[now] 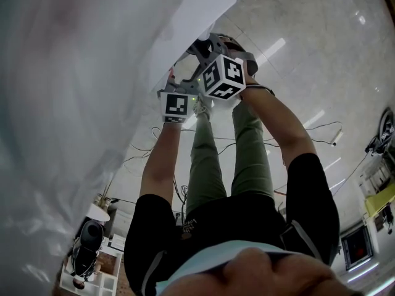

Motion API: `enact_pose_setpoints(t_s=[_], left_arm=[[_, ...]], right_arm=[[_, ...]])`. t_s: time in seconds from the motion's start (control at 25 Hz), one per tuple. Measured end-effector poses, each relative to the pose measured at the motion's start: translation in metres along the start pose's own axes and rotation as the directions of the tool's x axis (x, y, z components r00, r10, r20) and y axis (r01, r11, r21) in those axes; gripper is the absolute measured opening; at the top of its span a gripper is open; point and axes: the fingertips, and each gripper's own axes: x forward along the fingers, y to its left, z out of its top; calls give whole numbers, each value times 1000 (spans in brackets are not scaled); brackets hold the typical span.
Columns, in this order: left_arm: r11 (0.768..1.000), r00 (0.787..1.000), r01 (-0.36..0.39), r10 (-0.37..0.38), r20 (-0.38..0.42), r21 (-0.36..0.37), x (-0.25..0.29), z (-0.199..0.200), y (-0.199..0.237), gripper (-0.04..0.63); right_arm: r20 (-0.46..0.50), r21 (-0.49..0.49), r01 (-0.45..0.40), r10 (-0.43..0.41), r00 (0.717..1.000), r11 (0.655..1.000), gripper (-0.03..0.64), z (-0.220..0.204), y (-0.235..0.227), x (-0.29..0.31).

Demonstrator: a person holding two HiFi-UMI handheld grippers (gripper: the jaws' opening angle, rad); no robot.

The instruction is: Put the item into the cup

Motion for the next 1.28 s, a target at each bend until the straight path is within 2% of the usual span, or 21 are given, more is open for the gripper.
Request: enact_pose_setpoints(t_s=[0.28, 0.6, 0.88, 1.28], left_arm=[[1000, 1000, 5, -5, -19, 10, -2, 0, -3, 305], [1000, 1000, 7, -6, -18, 16, -11, 4, -4, 305], [999, 999, 28, -28, -16, 27, -41, 20, -12, 305], [994, 993, 107, -108, 48, 30, -99, 63, -41, 304]], right_arm=[[118, 114, 20, -33, 992, 993, 48, 9, -7, -24], [176, 236, 35, -78, 981, 971, 48, 13, -16, -50], [256, 414, 62, -181, 950, 908, 48, 29, -17, -99], [288, 547, 168, -373, 882, 820, 48, 51, -11, -186]])
